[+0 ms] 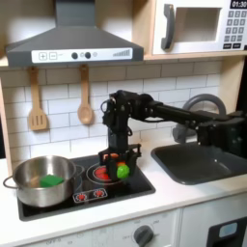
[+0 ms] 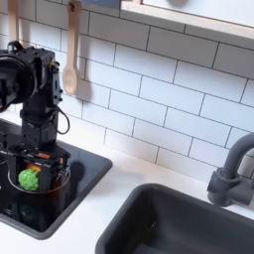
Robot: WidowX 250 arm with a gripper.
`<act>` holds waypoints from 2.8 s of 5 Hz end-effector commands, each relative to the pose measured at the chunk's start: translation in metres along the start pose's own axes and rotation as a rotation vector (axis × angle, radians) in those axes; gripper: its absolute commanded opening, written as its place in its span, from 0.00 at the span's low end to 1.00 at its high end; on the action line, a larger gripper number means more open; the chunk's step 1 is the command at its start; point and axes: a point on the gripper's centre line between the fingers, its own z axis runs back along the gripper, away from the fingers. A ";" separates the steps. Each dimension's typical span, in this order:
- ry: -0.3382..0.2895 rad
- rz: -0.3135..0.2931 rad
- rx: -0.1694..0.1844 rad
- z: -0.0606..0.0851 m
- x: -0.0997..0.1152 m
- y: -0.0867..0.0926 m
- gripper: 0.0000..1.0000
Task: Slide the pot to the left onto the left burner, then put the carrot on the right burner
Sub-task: 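Put the carrot on the right burner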
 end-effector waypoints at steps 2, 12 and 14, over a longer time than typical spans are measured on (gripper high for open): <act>0.000 0.008 0.011 0.000 0.000 0.001 0.00; -0.022 0.031 -0.004 0.019 0.000 0.000 1.00; -0.041 0.039 0.001 0.026 -0.002 0.000 1.00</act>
